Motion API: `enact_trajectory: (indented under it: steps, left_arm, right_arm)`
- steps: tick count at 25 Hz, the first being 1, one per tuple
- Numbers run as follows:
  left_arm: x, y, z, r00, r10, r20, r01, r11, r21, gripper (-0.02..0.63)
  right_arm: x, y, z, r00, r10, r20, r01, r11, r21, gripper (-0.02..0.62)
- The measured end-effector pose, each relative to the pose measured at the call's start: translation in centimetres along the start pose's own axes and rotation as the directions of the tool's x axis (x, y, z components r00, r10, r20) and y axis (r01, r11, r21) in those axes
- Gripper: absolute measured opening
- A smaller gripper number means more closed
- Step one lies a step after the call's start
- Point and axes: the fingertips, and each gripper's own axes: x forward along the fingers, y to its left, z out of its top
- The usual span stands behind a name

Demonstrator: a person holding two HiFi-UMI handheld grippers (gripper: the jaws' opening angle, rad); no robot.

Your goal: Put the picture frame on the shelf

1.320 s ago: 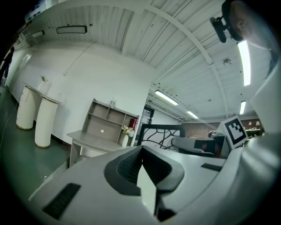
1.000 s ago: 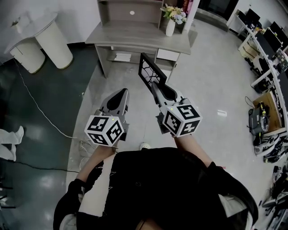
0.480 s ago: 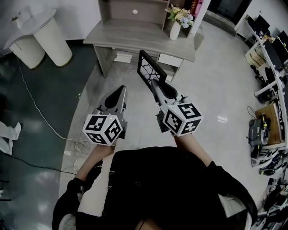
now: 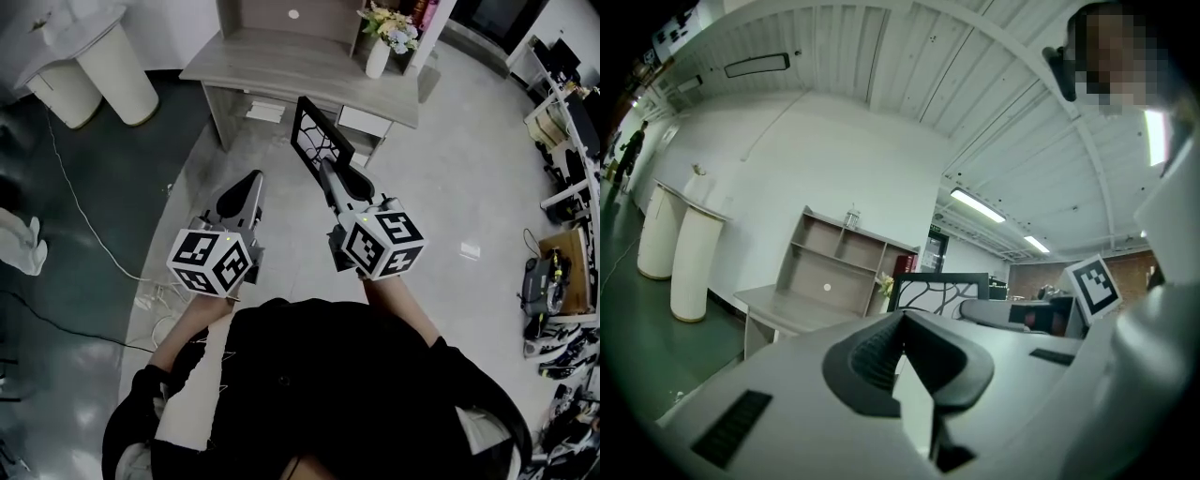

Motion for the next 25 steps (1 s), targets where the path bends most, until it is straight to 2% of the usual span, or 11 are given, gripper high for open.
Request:
enact_trajectory:
  steps: [6,11,18,25]
  left_arm:
    - [0.4,1.1,-1.1,0.999,0.027,-0.039,-0.027,1.0,-0.009,0.012]
    - [-0.2,2.5,-1.2,0.998,0.05,-0.03,-0.051,0.998,-0.026,0.012]
    - [0.9,5.0,-0.6,0.998,0.049,-0.026,-0.05,0.998,-0.043,0.012]
    - [4.7,8.7,1.0,1.0,0.007,-0.014,-0.007,0.999,-0.039,0.012]
  right_arm:
    - [1.6,-0.5,-1.4,0.999,0.017,-0.036,-0.016,0.999,0.036,0.054]
    - [2.7,0.1,-2.8,0.997,0.043,-0.057,-0.04,0.998,0.055,0.054]
    - [5.9,0.6,-2.8,0.995,0.053,-0.079,-0.049,0.998,0.043,0.054]
    - [10.8,-0.3,-2.1,0.996,0.028,-0.08,-0.026,0.999,0.028,0.054]
